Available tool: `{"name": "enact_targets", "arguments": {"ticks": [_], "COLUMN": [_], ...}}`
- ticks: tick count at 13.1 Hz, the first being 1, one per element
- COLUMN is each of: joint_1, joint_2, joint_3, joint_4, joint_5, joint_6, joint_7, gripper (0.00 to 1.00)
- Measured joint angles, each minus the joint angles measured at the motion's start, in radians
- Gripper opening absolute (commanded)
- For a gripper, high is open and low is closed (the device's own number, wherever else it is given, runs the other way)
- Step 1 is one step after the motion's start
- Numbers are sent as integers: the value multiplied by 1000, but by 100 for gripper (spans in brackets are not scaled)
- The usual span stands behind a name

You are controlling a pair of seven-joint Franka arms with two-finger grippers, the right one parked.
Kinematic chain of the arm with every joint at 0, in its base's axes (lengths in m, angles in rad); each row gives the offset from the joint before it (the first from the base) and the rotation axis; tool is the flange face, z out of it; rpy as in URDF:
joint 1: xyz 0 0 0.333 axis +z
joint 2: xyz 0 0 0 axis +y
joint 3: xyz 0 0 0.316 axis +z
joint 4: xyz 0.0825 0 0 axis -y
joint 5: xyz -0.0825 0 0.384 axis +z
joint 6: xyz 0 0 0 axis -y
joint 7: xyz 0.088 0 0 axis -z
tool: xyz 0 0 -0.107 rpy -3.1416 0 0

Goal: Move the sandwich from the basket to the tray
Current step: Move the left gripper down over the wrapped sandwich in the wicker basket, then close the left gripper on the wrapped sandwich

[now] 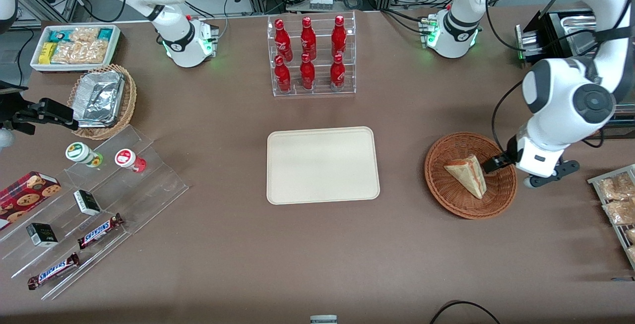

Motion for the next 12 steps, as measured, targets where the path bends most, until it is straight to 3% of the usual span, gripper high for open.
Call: {"name": "enact_targets", "arguments": {"ticks": [12], "joint_1": [-32], "joint_2": [41], "joint_3": [-1], "joint_4": [-100], "joint_5": [0], "joint_6": [93], "joint_7": [-94], "gripper": [100]}}
